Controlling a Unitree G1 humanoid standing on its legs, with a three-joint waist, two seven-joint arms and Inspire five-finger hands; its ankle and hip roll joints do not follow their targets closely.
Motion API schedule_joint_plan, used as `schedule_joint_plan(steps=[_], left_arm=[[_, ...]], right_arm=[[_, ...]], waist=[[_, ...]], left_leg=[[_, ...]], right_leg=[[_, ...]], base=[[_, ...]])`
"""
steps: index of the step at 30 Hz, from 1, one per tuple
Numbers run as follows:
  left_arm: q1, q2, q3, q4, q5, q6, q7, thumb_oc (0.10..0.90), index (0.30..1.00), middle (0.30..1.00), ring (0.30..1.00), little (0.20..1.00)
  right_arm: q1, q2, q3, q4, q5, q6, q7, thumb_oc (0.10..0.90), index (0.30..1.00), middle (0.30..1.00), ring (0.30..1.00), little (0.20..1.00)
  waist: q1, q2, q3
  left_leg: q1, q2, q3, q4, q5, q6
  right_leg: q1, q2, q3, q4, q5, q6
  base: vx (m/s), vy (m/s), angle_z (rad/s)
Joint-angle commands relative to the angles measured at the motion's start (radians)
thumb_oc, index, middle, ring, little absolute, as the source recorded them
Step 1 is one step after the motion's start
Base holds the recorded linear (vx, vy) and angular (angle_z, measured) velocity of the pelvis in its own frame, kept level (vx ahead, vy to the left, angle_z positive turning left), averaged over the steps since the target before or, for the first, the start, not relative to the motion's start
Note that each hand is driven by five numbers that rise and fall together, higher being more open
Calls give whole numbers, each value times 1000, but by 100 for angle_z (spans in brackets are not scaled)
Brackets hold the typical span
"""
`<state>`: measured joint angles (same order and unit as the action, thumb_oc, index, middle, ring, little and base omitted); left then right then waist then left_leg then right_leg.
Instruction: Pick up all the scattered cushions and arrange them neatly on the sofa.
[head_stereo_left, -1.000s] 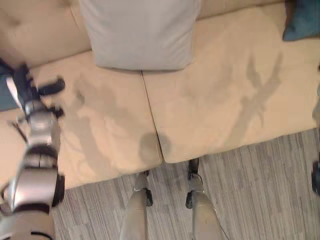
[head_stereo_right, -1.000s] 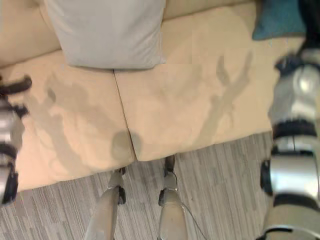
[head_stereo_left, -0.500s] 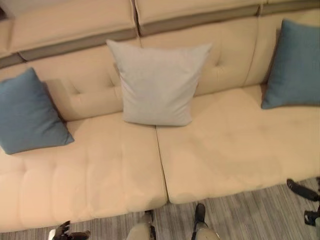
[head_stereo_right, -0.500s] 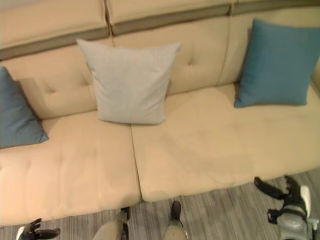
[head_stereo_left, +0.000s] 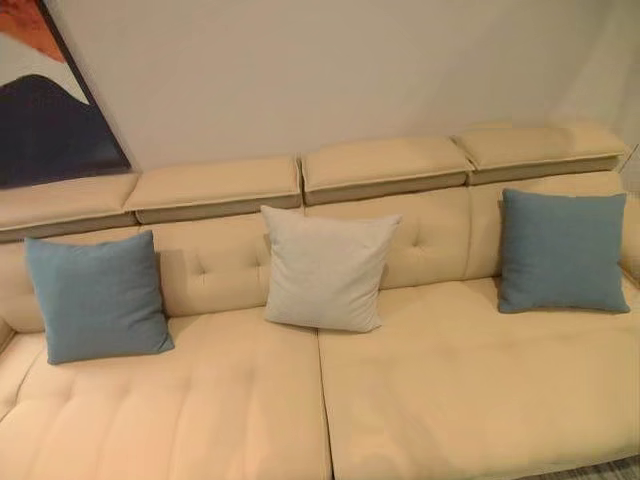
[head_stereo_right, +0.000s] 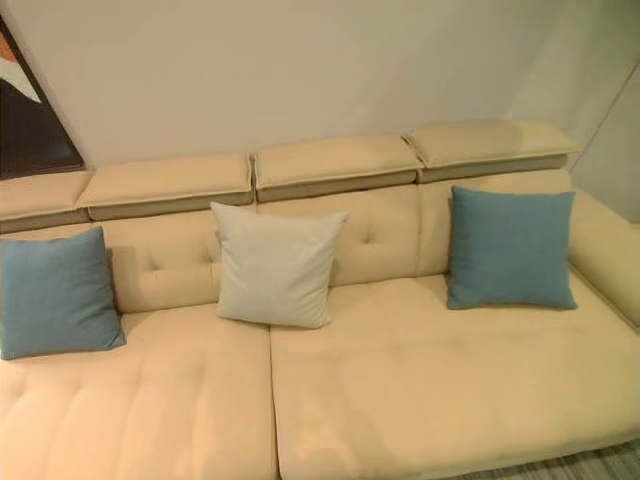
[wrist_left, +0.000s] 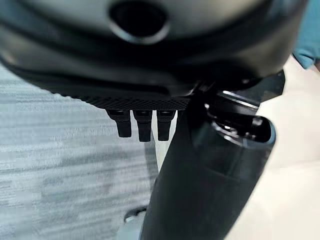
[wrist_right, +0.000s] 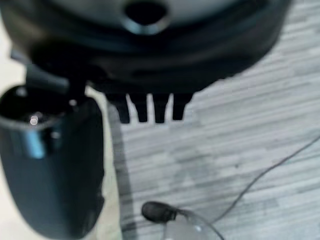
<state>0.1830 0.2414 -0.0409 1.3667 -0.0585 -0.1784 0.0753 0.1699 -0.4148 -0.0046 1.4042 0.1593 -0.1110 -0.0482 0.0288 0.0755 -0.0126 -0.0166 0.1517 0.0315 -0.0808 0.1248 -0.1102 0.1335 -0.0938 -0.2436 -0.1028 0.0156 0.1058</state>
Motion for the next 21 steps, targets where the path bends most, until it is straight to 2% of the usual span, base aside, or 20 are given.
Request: schedule_joint_plan(steps=[1, 2, 3, 4, 6, 7, 8, 9, 10, 12, 14, 17, 20, 21], left_arm=[[-75, 46, -53, -50, 0, -16, 23, 800, 900, 900, 900, 900], [-84, 44, -72, -68, 8, -16, 27, 800, 900, 900, 900, 900], [-102, 47, -87, -86, 8, -16, 41, 800, 900, 900, 900, 900], [-131, 47, -104, -98, 8, -14, 48, 800, 900, 900, 900, 900], [-143, 43, -102, -99, -7, -22, 48, 800, 900, 900, 900, 900], [-155, 32, -105, -99, -12, -23, 44, 800, 900, 900, 900, 900], [-154, 16, -116, -86, 6, -23, 42, 800, 900, 900, 900, 900], [-154, 16, -116, -86, 6, -23, 42, 800, 900, 900, 900, 900], [-152, 6, -120, -73, 14, -19, 41, 800, 900, 900, 900, 900], [-149, -19, -138, -43, 31, -10, 37, 800, 900, 900, 900, 900], [-155, -38, -157, -22, 54, -1, 38, 800, 900, 900, 900, 900], [-173, -54, -196, -15, 108, -3, 37, 800, 900, 900, 900, 900], [-204, -61, -187, -18, 101, 4, 52, 800, 900, 900, 900, 900], [-204, -61, -187, -17, 101, 4, 52, 800, 900, 900, 900, 900]], right_arm=[[-46, -48, 17, -26, 0, -15, -13, 800, 900, 900, 900, 900], [-56, -51, 19, -34, 3, -14, -13, 800, 900, 900, 900, 900], [-71, -55, 23, -44, 18, -17, -19, 800, 900, 900, 900, 900], [-96, -57, 34, -60, 23, -19, -22, 800, 900, 900, 900, 900], [-108, -53, 57, -82, 14, -23, -20, 800, 900, 900, 900, 900], [-125, -52, 97, -124, -14, -28, -16, 800, 900, 900, 900, 900], [-148, -58, 116, -142, -28, -30, -15, 800, 900, 900, 900, 900], [-149, -58, 116, -142, -28, -30, -15, 800, 900, 900, 900, 900], [-160, -59, 119, -147, -22, -30, -12, 800, 900, 900, 900, 900], [-177, -55, 115, -150, -6, -27, -13, 800, 900, 900, 900, 900], [-187, -48, 116, -150, 1, -23, -12, 800, 900, 900, 900, 900], [-208, -25, 127, -142, -7, -29, -12, 800, 900, 900, 900, 900], [-215, 38, 164, -149, -70, -9, -24, 800, 900, 900, 900, 900], [-215, 39, 164, -149, -70, -9, -25, 800, 900, 900, 900, 900]], waist=[[34, 8, 53], [39, 16, 61], [46, 30, 80], [49, 32, 104], [45, 22, 119], [40, -2, 125], [15, -30, 119], [14, -31, 116], [2, -38, 111], [-24, -34, 107], [-66, -23, 100], [-87, -25, 95], [-92, -53, 113], [-91, -54, 113]], left_leg=[[-11, 64, -58, 83, 45, -62], [-24, 72, -72, 71, 85, -77], [-72, 87, -111, 62, 189, -114], [-112, 86, -137, 65, 250, -133], [-109, 71, -145, 64, 226, -130], [-89, 25, -152, 142, 135, -99], [-44, -4, -101, 255, -10, -62], [-49, -5, -102, 257, -9, -61], [-17, -17, -88, 317, -60, -55], [60, -43, -100, 387, -127, -51], [120, -54, -99, 333, -162, -36], [177, -91, -89, 185, -317, 14], [164, -140, -77, 129, -332, 54], [164, -141, -76, 128, -331, 54]], right_leg=[[66, 18, -28, 26, -128, 10], [61, 30, -34, 31, -135, 3], [57, 46, -50, 33, -143, -6], [44, 47, -61, 43, -141, -14], [19, 37, -69, 46, -128, -20], [-34, 2, -92, 49, -92, -13], [-73, -38, -88, 46, -56, -5], [-77, -40, -88, 46, -55, -4], [-98, -51, -81, 46, -38, -1], [-138, -64, -68, 59, -9, 4], [-188, -79, -57, 91, 21, 16], [-258, -137, -58, 115, 77, 52], [-307, -176, -32, 99, 151, 93], [-307, -177, -31, 98, 152, 94]], base=[[-202, -103, 17], [-312, -71, 25], [-398, -49, 37], [-489, -43, 56], [-394, -28, 53], [-536, -23, 21], [-540, -19, -1], [-386, 21, -19], [-200, 65, -15], [-298, 142, 0], [-246, 211, 20], [-263, 271, 35], [-261, 223, 29], [-285, 192, 9]])
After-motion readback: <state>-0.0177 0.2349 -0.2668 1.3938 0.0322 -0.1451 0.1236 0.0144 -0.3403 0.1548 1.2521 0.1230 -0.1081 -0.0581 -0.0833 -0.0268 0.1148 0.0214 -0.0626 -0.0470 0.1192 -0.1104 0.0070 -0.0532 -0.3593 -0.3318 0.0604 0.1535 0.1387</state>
